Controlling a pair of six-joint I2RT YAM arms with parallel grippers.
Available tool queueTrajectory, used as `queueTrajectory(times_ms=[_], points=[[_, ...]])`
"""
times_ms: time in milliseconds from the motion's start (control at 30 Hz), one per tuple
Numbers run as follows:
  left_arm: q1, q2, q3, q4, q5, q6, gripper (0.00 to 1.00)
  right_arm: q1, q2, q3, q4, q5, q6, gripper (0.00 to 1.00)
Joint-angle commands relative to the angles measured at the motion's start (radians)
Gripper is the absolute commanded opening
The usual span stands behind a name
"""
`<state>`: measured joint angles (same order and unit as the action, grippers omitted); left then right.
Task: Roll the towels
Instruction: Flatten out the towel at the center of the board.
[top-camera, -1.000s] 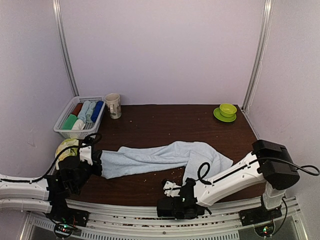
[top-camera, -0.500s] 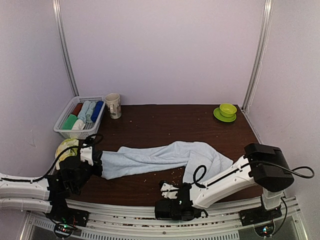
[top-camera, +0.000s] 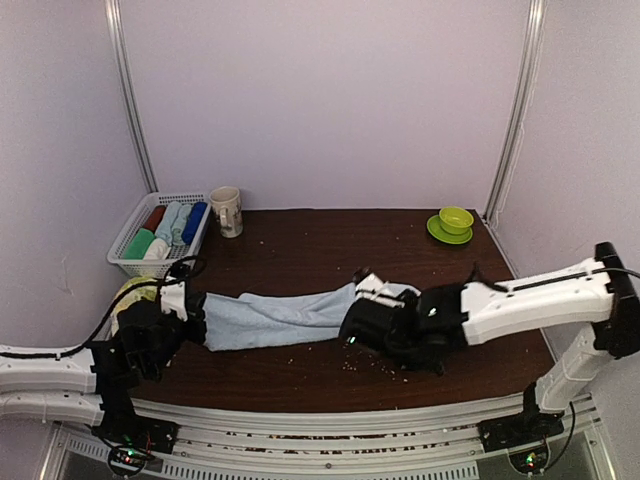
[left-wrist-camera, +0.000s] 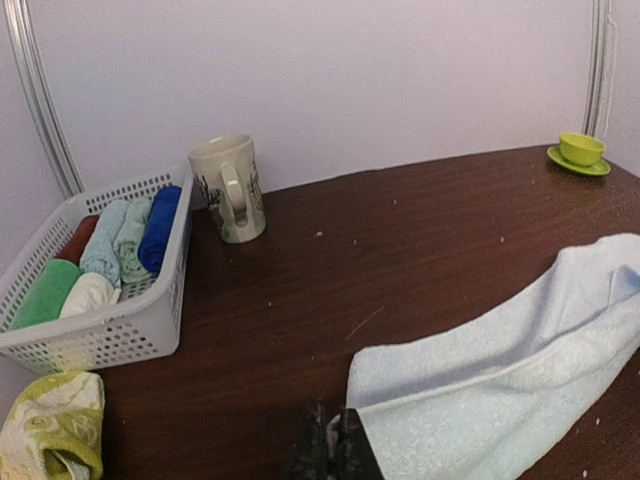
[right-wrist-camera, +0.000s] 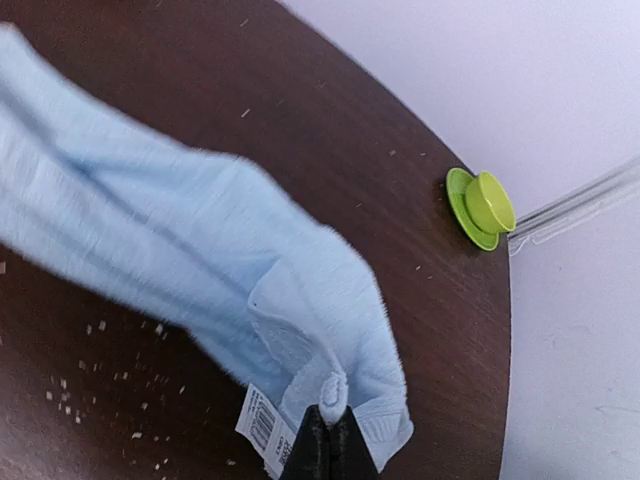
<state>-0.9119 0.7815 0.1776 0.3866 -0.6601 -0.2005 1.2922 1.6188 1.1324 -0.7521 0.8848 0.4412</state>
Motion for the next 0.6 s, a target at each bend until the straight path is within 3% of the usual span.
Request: queueTrajectory(times_ms=[0, 100, 200, 400, 567], points=[[-0.003, 0.032, 0.227, -0.073, -0.069, -0.013, 0.0, -0.16, -0.328, -0.058, 0.142, -0.036, -0.124, 0.0], [-0.002, 0.076, 0.392, -0.193, -0.128, -0.029, 0.0, -0.285, -0.501, -0.077, 0.208, -0.142, -0.199, 0.0], [-0.003, 0.108, 0.529, -0.281, -0.171, -0.015, 0.0, -0.363, -0.606, -0.062, 0.2, -0.148, -0.253, 0.0], [-0.002, 0.079, 0.636, -0.381, -0.233, 0.027, 0.0, -0.464, -0.709, -0.065, 0.179, -0.132, -0.31, 0.0], [-0.003, -0.04, 0.653, -0.444, -0.131, 0.033, 0.0, -0.483, -0.801, -0.076, 0.159, -0.123, -0.301, 0.0]])
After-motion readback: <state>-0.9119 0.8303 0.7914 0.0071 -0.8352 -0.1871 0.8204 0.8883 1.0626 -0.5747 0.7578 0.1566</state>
